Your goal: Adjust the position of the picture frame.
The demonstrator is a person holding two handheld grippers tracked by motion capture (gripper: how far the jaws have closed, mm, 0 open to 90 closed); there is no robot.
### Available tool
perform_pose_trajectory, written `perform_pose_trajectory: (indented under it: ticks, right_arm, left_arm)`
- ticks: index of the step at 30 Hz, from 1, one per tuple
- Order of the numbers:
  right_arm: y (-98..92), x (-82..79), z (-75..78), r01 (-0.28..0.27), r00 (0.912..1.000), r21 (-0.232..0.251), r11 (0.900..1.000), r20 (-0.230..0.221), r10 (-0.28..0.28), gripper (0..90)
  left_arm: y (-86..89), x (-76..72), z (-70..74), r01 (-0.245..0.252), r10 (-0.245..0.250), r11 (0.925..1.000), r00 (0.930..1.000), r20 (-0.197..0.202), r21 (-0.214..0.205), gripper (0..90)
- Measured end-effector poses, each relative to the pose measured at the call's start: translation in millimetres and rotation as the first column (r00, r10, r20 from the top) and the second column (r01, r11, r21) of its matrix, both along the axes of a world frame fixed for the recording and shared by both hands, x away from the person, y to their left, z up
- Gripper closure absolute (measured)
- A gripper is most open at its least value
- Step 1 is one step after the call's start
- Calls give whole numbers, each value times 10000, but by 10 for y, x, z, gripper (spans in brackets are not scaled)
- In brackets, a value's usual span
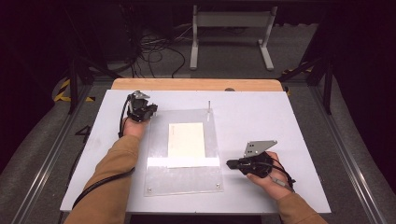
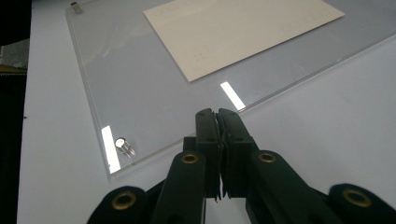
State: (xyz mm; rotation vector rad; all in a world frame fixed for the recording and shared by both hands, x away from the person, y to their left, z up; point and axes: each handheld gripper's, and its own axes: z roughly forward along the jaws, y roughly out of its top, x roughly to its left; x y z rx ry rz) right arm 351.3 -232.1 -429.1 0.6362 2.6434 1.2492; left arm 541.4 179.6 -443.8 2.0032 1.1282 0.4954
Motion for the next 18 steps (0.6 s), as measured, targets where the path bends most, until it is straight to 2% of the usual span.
perform_pose_trajectory:
  ticks: [3, 9, 18]
  right_arm:
    - [-60, 8, 25, 144, 9999, 155, 9998, 35, -145, 875]
    - [-136, 18, 55, 402, 9992, 341, 9986, 44, -404, 879]
    - [-210, 12, 100, 568, 9981, 575, 9967, 187, -580, 884]
  left_arm:
    - [-41, -42, 20, 197, -199, 9997, 9997, 138, 141, 848]
    - [-194, -143, 21, 676, -681, 9976, 9971, 324, 167, 848]
    - [-470, -243, 92, 1400, -1406, 9899, 9897, 267, 230, 848]
